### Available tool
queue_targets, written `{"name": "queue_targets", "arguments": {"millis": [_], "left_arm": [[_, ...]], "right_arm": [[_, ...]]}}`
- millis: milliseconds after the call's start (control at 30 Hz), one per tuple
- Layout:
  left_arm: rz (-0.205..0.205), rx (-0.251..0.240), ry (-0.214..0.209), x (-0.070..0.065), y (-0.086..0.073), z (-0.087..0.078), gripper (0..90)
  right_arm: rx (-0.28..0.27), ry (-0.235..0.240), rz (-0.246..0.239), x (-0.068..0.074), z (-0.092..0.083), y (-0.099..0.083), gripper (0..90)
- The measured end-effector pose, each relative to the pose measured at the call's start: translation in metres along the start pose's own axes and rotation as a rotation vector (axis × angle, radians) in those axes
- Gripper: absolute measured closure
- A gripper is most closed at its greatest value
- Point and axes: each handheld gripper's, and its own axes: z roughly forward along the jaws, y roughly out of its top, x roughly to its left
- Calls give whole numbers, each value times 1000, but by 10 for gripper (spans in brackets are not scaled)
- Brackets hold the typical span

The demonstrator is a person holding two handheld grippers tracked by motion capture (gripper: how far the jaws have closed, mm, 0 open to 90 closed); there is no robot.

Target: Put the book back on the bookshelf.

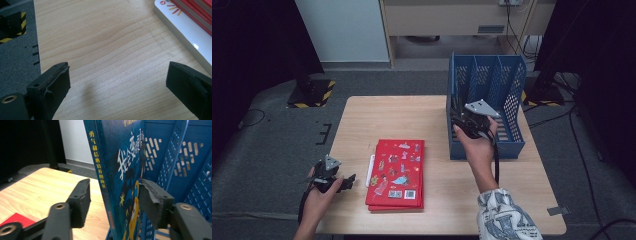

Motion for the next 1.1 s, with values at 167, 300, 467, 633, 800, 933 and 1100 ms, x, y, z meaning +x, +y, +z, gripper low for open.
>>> {"name": "queue_targets", "arguments": {"millis": [167, 300, 467, 633, 800, 933, 1100], "left_arm": [[6, -15, -9, -2, 2, -1, 46], [1, -41, -32, -5, 5, -5, 53], [10, -76, -77, -13, 9, -9, 58], [17, -111, -132, -26, 14, -15, 64], [47, -153, -208, -41, 18, -19, 81], [71, -154, -274, -54, 20, -19, 149], [88, -141, -329, -67, 23, -17, 186]], "right_arm": [[-1, 48, 16, -1, -8, -9, 339], [3, 82, 23, 2, -16, -19, 302], [10, 109, 36, 6, -26, -37, 264], [24, 138, 28, 14, -37, -58, 239], [44, 195, 30, 32, -40, -80, 234], [91, 264, 6, 52, -35, -100, 258], [172, 343, -31, 76, -27, -120, 255]]}}
